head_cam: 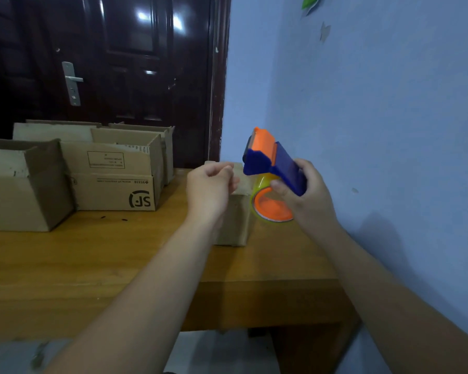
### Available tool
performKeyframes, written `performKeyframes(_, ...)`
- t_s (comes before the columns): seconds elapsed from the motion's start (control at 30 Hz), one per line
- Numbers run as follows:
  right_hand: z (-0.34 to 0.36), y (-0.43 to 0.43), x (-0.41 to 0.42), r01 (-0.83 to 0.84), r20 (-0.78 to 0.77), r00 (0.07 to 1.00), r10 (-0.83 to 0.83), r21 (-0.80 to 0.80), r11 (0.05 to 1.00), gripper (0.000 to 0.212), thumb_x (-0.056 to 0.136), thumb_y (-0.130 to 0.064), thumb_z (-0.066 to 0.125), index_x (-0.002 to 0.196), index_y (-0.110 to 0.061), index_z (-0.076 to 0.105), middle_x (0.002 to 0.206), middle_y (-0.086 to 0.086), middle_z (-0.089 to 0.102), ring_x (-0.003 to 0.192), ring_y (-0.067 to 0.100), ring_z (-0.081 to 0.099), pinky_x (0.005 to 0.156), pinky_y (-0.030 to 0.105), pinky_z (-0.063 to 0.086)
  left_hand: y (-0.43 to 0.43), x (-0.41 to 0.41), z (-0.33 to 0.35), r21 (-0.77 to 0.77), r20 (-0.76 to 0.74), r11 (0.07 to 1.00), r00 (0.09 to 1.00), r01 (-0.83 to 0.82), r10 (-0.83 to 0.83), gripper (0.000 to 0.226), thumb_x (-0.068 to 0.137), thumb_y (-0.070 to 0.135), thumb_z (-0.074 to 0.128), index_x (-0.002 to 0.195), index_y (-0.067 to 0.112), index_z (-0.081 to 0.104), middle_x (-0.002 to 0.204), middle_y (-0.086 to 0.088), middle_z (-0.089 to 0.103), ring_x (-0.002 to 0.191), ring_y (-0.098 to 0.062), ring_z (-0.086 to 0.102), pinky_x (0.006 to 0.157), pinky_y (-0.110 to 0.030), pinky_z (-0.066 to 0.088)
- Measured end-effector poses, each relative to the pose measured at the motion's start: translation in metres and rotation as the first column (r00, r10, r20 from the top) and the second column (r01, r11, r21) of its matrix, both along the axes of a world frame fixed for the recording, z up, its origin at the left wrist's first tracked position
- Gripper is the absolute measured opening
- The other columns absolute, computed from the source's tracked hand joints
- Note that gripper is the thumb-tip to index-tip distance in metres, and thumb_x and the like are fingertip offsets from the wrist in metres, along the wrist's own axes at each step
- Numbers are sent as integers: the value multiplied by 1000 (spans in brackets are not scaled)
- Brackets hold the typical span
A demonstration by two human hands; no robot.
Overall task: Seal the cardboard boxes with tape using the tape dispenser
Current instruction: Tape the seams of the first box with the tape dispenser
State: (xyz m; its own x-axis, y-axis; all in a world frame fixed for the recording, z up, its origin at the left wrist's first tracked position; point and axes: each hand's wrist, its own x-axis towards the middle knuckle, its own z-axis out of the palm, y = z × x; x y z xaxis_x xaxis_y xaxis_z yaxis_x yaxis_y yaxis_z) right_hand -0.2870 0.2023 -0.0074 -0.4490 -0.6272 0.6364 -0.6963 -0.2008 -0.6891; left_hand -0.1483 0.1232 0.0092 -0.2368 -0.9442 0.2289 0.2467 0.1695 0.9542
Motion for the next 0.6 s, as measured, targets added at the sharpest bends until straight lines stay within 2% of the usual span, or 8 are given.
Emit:
performKeyframes(0.13, 12, -2, -5, -44, -83, 995, 49, 63, 997, 56, 70, -46, 64, 118, -21, 52, 110, 0, 57, 91, 3, 54, 66, 2, 38, -5, 11, 1, 36, -42, 996, 996, 77, -76, 22, 96, 17, 52, 83, 8, 67, 72, -7, 58, 66, -15, 54, 69, -26, 52)
performKeyframes(0.27, 24, -3, -8, -52, -186, 980, 75, 124, 991, 54, 68, -48, 66, 115, -28, 50, 109, -4, 55, 92, 1, 53, 71, 1, 37, -14, 17, -1, 28, 40, 999, 998, 46, -47, 23, 96, 19, 53, 80, 12, 68, 72, -3, 62, 67, -11, 57, 67, -25, 51)
performKeyframes(0.37, 33, -2, -13, -44, -277, 957, 89, 165, 985, 62, 70, -52, 65, 128, -39, 44, 114, -7, 56, 100, 7, 53, 78, 2, 36, -23, 23, -5, 67, 83, 997, 996, 31, -36, 20, 95, 19, 54, 84, 11, 69, 74, -2, 64, 71, -12, 60, 70, -26, 52)
performKeyframes(0.47, 38, -2, -17, 25, -439, 895, 84, 236, 971, 69, 74, -56, 62, 134, -51, 30, 96, -14, 45, 86, 2, 46, 74, 0, 31, -37, 36, -3, 108, 71, 994, 997, 4, -12, 20, 95, 20, 55, 87, 9, 69, 73, -1, 64, 67, -10, 60, 63, -24, 50)
performKeyframes(0.53, 35, -3, -23, 85, -489, 870, 58, 265, 960, 72, 76, -56, 68, 138, -49, 32, 87, -14, 38, 80, 3, 43, 72, 2, 30, -48, 45, -3, 116, 79, 993, 997, -36, 26, 21, 95, 20, 54, 84, 9, 69, 69, 0, 62, 63, -10, 57, 58, -21, 47)
performKeyframes(0.6, 30, -5, -29, 103, -468, 883, 44, 284, 953, 69, 80, -50, 69, 140, -45, 36, 85, -13, 38, 78, 3, 43, 70, 5, 30, -55, 48, -9, 110, 123, 993, 992, -51, 37, 22, 95, 20, 55, 82, 10, 69, 68, 0, 61, 63, -11, 57, 59, -22, 46)
